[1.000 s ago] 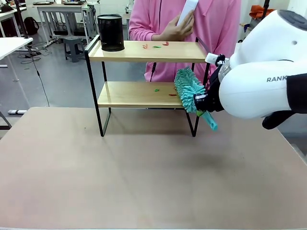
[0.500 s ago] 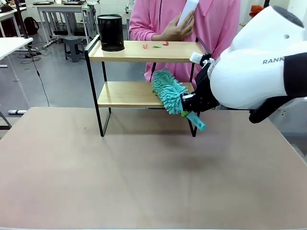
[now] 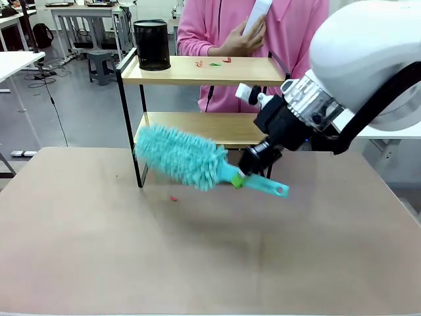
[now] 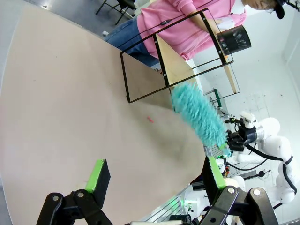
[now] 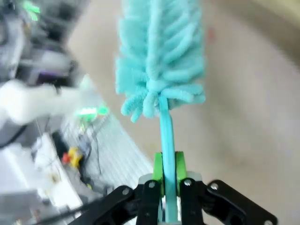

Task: Clean the shelf.
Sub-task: Clean the specific tier of the Shelf with the Duster once objects are removed.

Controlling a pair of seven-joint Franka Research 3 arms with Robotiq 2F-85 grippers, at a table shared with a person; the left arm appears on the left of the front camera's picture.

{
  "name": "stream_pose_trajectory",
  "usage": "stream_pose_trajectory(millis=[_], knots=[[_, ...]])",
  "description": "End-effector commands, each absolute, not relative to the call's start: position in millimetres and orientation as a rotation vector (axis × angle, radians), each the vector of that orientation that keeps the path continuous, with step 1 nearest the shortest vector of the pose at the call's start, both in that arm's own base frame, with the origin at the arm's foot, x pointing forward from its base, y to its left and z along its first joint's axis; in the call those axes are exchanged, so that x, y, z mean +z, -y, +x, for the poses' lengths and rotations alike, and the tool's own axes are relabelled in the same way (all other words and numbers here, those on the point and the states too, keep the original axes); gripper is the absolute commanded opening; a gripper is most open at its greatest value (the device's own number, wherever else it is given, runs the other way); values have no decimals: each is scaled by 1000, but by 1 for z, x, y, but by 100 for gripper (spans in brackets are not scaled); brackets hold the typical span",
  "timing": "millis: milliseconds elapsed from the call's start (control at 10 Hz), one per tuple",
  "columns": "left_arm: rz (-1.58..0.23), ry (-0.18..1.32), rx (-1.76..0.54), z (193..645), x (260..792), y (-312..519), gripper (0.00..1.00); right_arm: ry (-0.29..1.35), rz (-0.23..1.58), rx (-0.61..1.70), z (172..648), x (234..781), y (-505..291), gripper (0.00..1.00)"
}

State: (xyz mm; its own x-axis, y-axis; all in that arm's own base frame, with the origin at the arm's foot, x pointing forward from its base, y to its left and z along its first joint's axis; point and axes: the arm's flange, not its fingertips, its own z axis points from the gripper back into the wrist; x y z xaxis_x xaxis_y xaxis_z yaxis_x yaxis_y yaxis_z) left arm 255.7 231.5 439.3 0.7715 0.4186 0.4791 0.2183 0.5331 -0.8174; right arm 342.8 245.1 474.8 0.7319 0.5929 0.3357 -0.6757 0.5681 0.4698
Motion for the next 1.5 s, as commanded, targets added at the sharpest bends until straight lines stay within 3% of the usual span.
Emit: stream_pose_trajectory(millis=[0, 400, 700, 1100, 1300, 1400], knots=[[-1031, 736, 117, 257, 440, -230, 100, -26, 627, 1016, 345, 479, -217, 12], [-1031, 736, 117, 257, 440, -230, 100, -3, 812, 1064, 332, 487, -172, 12], [-1031, 736, 117, 257, 440, -230, 100, 112, 1043, 1072, 279, 514, -73, 12], [-1031, 736, 117, 257, 440, -230, 100, 624, 1247, 502, 204, 485, 96, 12], [-1031, 736, 117, 257, 440, -230, 100, 654, 1261, 222, 196, 444, 128, 12], [-1031, 736, 117, 257, 440, -230, 100, 562, 1210, 74, 207, 429, 130, 12]])
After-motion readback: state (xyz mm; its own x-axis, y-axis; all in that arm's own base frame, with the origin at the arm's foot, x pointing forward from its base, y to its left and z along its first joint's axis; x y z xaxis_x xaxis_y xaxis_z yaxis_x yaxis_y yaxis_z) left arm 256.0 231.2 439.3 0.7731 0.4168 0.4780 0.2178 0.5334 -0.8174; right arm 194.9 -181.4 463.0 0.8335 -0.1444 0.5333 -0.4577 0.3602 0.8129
